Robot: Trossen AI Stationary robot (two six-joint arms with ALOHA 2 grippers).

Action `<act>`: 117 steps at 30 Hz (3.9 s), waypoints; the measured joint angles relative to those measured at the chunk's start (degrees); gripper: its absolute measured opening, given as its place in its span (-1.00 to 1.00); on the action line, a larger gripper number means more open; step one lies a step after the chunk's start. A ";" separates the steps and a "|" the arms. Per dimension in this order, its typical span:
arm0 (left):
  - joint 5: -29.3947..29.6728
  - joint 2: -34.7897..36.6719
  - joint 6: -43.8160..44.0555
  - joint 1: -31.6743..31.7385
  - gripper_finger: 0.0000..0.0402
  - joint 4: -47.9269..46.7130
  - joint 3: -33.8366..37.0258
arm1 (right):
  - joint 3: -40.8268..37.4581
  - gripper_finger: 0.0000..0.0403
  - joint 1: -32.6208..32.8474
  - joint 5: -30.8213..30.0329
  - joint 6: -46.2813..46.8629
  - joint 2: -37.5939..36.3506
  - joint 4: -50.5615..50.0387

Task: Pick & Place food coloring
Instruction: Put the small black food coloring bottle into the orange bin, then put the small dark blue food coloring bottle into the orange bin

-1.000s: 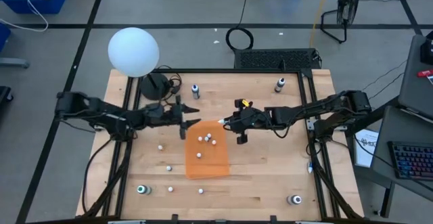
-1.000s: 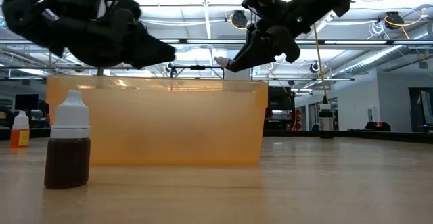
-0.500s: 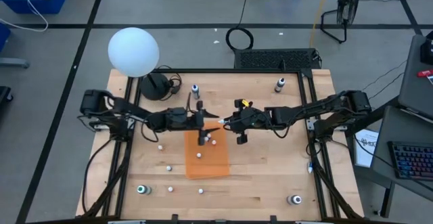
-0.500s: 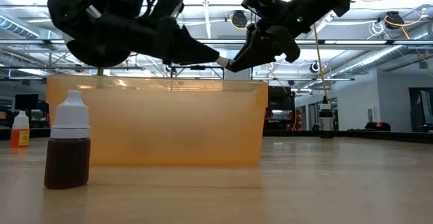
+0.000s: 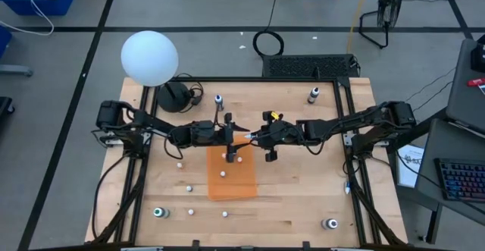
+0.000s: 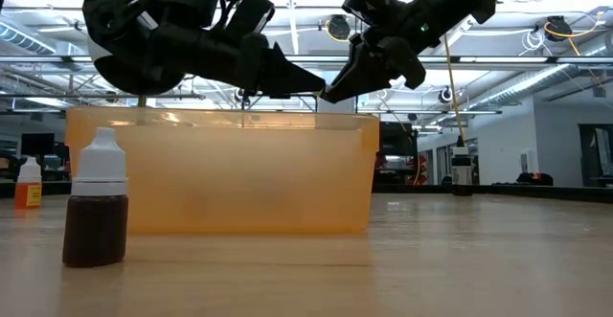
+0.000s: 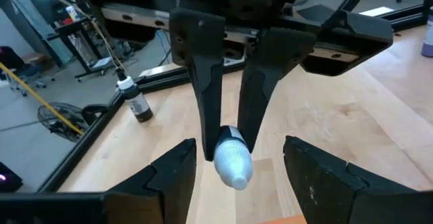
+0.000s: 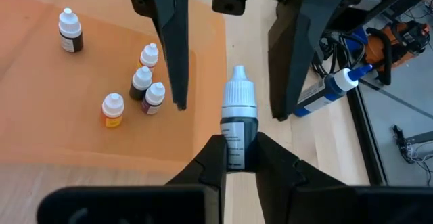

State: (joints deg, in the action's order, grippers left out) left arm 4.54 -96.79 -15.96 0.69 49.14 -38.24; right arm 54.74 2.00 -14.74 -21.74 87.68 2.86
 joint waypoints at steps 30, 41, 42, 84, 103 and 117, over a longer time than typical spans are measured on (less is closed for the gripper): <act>3.71 7.21 1.12 0.55 -0.72 -17.63 -0.80 | 0.07 -0.34 0.00 -0.04 4.47 -0.07 -0.36; 7.45 15.99 18.42 -8.37 -0.72 -72.62 -14.66 | 0.07 -0.20 0.00 -0.13 6.53 -0.04 -1.21; 7.46 15.28 19.43 -9.09 -0.72 -73.94 -15.01 | 0.07 -0.20 0.00 -0.13 6.59 -0.04 -1.24; -9.03 1.90 22.29 -10.23 -0.12 -66.58 -14.91 | 0.00 -0.22 0.00 -0.17 6.07 0.00 -0.55; -8.84 15.98 16.92 -9.59 -0.04 -65.47 -15.43 | -0.03 -0.22 0.60 -0.28 8.66 -6.79 -4.58; -4.25 37.81 10.72 -9.29 -0.01 -54.34 -0.47 | 0.02 -0.27 15.77 22.57 65.36 -22.23 -42.84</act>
State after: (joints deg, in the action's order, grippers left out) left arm 0.28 -58.99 -5.23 -8.60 -5.21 -38.71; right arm 54.76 17.77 7.83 43.63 65.45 -39.97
